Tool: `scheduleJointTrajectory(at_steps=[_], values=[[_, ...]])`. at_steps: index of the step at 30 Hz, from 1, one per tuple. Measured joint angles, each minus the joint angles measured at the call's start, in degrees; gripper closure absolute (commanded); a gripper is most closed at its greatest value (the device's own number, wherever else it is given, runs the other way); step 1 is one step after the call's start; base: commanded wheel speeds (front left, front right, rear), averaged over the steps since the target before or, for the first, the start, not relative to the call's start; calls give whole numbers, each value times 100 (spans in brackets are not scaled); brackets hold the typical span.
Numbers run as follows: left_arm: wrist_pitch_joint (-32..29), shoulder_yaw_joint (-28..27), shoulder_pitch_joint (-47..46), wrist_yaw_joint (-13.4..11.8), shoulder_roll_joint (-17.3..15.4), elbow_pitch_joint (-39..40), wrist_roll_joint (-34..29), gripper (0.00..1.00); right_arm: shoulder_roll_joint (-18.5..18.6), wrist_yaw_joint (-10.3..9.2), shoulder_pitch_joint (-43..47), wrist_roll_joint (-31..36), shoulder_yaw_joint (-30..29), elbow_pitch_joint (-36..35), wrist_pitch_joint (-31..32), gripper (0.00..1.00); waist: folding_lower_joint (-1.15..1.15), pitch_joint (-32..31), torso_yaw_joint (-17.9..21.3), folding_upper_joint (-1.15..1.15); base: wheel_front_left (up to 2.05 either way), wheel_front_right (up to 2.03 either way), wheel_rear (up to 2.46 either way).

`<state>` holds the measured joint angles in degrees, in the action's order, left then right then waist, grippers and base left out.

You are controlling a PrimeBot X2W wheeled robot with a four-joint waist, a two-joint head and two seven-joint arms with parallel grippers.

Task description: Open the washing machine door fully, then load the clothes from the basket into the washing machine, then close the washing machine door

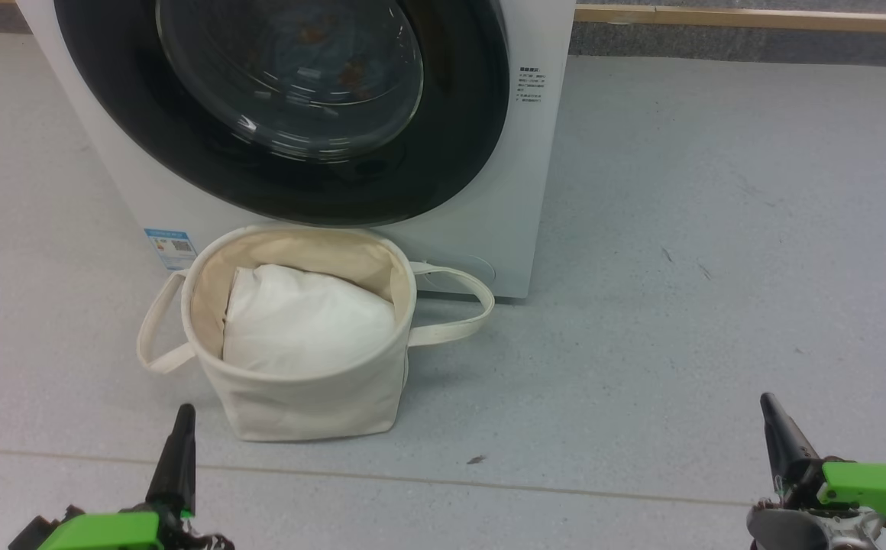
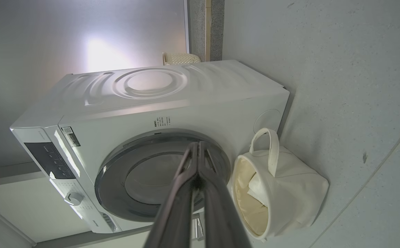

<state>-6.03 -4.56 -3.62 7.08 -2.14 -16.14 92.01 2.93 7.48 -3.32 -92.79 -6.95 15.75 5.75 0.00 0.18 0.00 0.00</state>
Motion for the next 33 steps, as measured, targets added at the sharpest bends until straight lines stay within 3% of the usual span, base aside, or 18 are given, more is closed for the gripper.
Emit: scheduleJointTrajectory(at_steps=[33], values=[[0,-1,0,0,0,0,0,100,-15,0,0,1,-26,0,16,100,0,0,0,0,0,0,0]])
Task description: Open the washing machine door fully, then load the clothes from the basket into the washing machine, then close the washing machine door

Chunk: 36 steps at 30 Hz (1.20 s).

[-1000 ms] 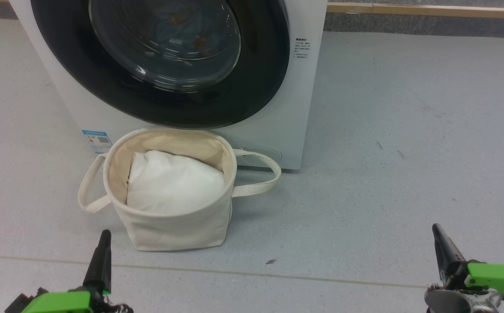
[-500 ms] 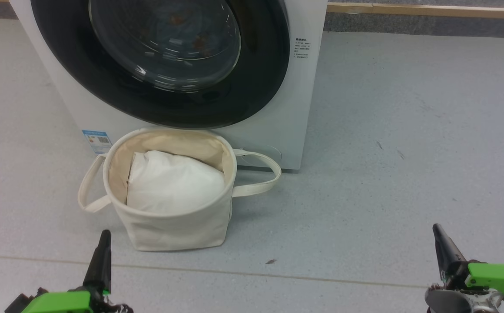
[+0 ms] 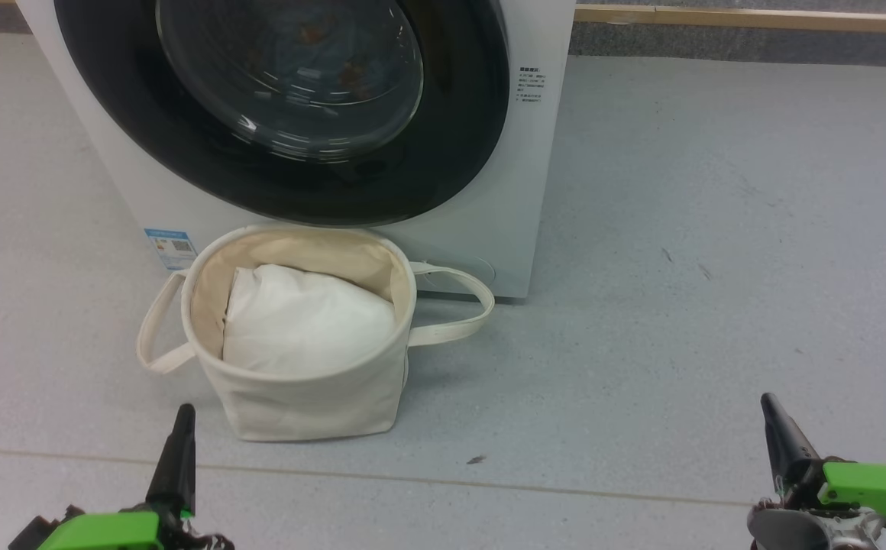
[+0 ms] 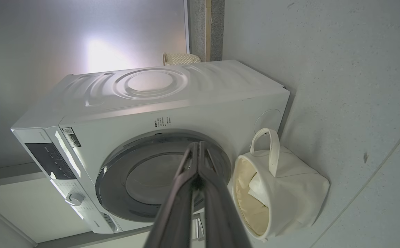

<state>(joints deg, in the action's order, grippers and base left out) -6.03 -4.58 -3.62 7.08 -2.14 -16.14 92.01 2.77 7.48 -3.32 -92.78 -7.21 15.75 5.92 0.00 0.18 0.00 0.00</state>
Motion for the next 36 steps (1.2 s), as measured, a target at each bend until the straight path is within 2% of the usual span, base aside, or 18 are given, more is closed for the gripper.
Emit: scheduleJointTrajectory(at_steps=[36], values=[[0,-1,0,0,0,0,0,100,-4,0,0,9,-12,1,7,100,0,0,0,0,0,0,0]])
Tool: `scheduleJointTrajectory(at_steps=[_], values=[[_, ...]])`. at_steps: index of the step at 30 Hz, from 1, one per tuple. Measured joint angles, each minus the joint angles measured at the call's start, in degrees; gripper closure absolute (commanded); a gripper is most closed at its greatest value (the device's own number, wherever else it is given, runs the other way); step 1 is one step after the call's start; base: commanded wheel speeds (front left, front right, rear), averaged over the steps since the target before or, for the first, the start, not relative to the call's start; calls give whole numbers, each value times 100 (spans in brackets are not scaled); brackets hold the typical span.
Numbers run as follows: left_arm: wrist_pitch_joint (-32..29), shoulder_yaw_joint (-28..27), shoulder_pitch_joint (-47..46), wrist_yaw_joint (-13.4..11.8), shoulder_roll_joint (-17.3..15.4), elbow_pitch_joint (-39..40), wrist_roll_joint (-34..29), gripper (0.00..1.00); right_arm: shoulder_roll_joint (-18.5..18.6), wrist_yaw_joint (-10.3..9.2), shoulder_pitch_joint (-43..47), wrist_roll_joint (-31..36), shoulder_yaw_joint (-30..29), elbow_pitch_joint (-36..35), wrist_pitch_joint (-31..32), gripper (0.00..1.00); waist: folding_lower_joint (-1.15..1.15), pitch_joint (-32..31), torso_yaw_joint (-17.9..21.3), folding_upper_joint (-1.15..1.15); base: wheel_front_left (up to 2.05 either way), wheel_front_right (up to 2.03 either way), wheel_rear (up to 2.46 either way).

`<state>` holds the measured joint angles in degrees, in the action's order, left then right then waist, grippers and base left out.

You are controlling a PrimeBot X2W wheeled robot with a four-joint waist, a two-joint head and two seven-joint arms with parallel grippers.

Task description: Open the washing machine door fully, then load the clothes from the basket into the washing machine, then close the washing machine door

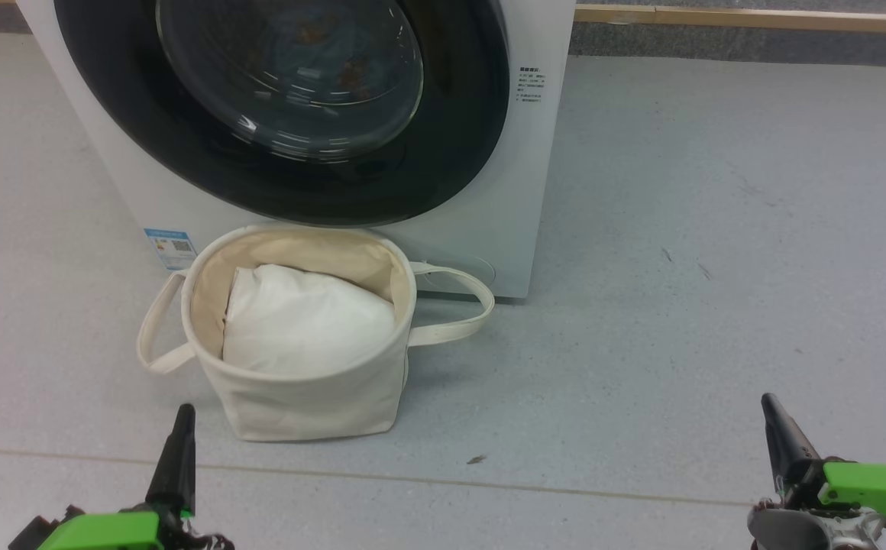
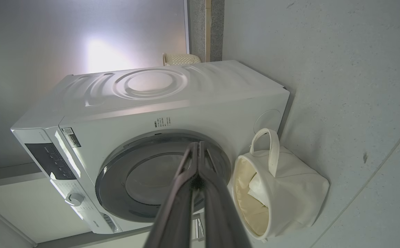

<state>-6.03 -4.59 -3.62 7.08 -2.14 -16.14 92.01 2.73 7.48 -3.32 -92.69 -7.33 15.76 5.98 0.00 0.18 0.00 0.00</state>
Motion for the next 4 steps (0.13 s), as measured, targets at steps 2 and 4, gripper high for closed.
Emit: scheduleJointTrajectory(at_steps=[2,4], values=[[0,0,0,0,0,0,0,100,0,0,0,1,-1,0,0,100,0,0,0,0,0,0,0],[0,0,0,0,0,0,0,100,0,0,0,1,-2,0,0,100,0,0,0,0,0,0,0]])
